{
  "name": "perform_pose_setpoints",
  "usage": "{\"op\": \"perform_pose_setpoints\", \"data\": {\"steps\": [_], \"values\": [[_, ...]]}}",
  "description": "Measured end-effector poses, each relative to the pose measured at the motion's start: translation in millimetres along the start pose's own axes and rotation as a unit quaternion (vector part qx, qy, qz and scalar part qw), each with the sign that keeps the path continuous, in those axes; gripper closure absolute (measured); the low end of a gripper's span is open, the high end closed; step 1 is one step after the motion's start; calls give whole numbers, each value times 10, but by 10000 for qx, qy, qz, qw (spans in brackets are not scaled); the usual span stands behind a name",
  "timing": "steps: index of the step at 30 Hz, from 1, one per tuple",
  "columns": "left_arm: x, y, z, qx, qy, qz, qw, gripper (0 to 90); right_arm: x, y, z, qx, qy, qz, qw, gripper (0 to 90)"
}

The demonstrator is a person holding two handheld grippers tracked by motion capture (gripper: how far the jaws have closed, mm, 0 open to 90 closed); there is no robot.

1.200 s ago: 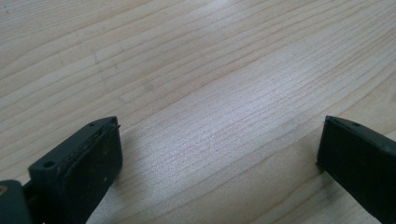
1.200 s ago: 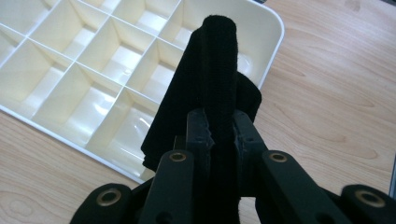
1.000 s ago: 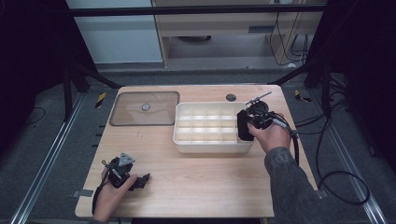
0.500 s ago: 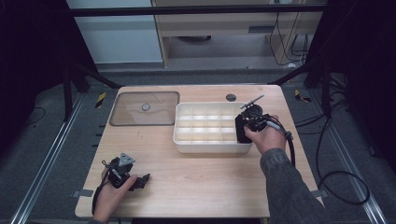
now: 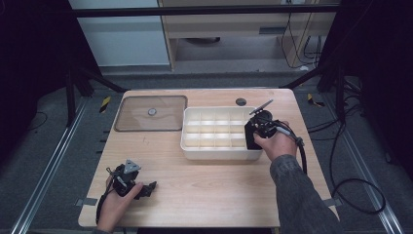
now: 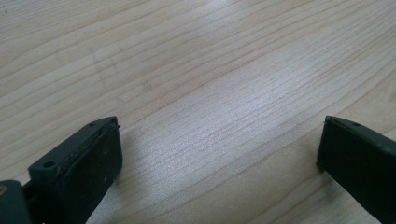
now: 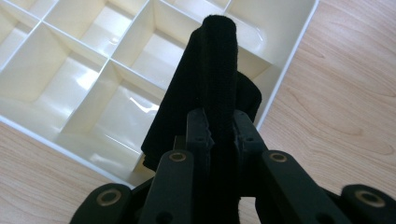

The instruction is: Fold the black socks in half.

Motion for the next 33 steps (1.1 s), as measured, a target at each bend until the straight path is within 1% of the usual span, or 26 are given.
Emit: {"op": "perform_pose_setpoints", "data": {"steps": [1,8,11,13,18,21,24,25,26,27,28,33], "values": [[0,0,0,2,3,0,10000,0,-1,-5,3,-19,23,7,10000,802],[0,0,0,-7,-10,1,10000,0,3,-19,15,-93,-27,-11,10000,803],[0,0,0,-11,-14,1,10000,0,11,-28,19,-103,25,29,9999,802],[1,-1,-2,1,-3,2,10000,0,4,-30,25,-137,24,51,9999,802],[1,-1,-2,-1,-3,2,10000,0,15,-26,20,-115,-9,101,9999,802],[1,-1,-2,-4,-5,3,10000,0,19,-11,8,-71,19,162,9998,802],[-2,0,1,-23,-28,-2,10000,0,16,-24,17,-115,89,222,9996,802],[-2,1,3,-29,-34,-2,10000,0,7,-31,22,-141,74,226,9996,802],[-3,1,3,-30,-37,-3,10000,0,6,-42,25,-149,127,256,9995,802],[-3,1,3,-31,-37,-3,10000,0,-6,-48,31,-184,106,264,9994,802],[-3,1,3,-31,-38,-3,10000,0,-9,-60,35,-194,156,280,9993,802],[-1,0,1,-33,-41,-1,10000,0,-20,-104,70,-235,130,228,9994,803]]}}
Point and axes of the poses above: each handheld gripper's, and its own axes: y roughly backward along the jaws, z roughly out of its underside, x roughly to its right, the point moved 10 cm from there along -y, roughly forward along the jaws, and after that the axes turned 12 degrees about -x, right-handed, at the moved point
